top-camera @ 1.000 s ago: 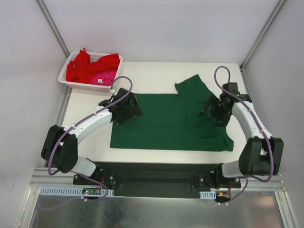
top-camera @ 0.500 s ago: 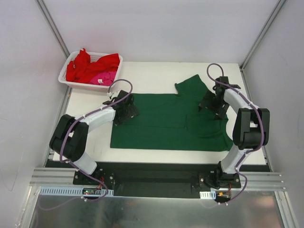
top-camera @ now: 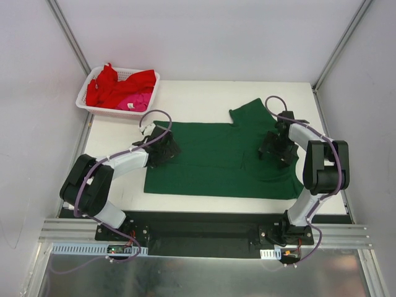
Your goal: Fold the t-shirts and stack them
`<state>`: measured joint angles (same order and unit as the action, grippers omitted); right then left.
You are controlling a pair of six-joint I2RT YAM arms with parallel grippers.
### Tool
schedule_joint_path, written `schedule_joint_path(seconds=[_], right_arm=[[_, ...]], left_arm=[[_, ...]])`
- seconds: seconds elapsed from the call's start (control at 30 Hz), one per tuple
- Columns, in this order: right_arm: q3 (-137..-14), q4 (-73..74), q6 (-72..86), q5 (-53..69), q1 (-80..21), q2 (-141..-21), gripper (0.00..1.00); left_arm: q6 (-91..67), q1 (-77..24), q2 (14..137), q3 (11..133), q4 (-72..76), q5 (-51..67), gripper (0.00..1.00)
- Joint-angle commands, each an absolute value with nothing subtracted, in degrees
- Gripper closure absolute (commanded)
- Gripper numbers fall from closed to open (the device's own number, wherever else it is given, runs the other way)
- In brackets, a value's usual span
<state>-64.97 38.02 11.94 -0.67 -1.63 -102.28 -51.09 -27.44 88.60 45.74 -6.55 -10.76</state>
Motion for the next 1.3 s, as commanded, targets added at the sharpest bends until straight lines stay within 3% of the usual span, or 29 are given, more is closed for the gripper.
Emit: schedule_joint_path(seconds=[0.0,0.8,1.27], right_arm=[[-60.9,38.0,10.7,-2.9,-1.4,-99.1,0.04],[-52.0,38.5,11.1,-4.8,-0.8,-91.1,0.04],[-51.5,40.5,11.0,-5.4,-0.2,-87.7,0.04]], left_arm=[[-56.0,-30.2,86.2,39.6,-10.4,-8.4,0.08],[-62.8,-33.5,74.4,32.7,-21.4,-14.8,0.08],[-57.5,-34.1,78.5,37.0,-21.9,-16.1,0.07]])
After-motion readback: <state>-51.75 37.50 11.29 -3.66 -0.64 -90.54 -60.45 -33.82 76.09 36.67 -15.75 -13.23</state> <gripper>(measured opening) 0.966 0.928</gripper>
